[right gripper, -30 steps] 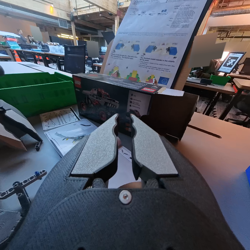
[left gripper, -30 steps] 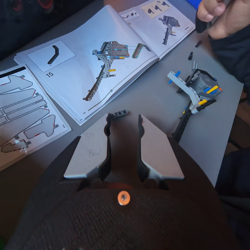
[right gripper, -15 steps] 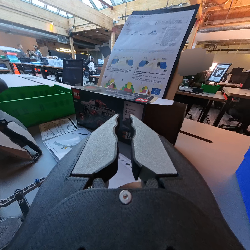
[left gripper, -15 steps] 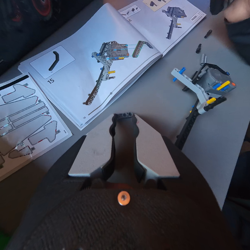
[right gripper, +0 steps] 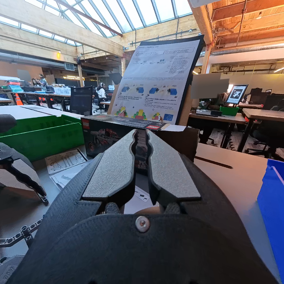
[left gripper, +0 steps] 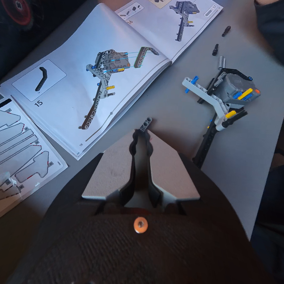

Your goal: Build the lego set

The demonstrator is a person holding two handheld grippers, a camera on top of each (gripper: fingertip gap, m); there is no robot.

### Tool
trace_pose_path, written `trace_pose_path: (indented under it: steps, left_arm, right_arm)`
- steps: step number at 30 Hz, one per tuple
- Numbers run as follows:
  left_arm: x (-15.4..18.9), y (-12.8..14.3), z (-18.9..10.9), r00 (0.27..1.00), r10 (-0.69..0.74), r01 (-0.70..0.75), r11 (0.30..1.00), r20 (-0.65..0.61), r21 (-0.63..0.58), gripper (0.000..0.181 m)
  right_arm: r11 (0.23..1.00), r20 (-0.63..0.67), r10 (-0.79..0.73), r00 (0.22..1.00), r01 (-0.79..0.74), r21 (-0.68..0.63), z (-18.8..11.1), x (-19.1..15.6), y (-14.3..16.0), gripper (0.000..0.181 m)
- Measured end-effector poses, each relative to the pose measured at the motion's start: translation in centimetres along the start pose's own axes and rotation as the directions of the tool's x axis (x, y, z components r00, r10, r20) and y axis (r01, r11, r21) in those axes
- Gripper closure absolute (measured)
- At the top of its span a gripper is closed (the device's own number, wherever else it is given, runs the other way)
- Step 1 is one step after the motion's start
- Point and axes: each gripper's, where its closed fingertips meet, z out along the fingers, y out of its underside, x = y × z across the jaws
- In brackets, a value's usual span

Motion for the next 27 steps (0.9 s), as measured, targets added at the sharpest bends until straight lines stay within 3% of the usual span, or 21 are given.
trace_pose_path:
  steps: [27]
  left_arm:
    - [0.47,0.16,-0.04,0.999,-0.006,0.006,1.0,-0.038,-0.005,0.179]
  right_arm:
    - [1.0,0.029,0.003,1.0,-0.003,-0.003,-0.15,-0.17,-0.23,0.173]
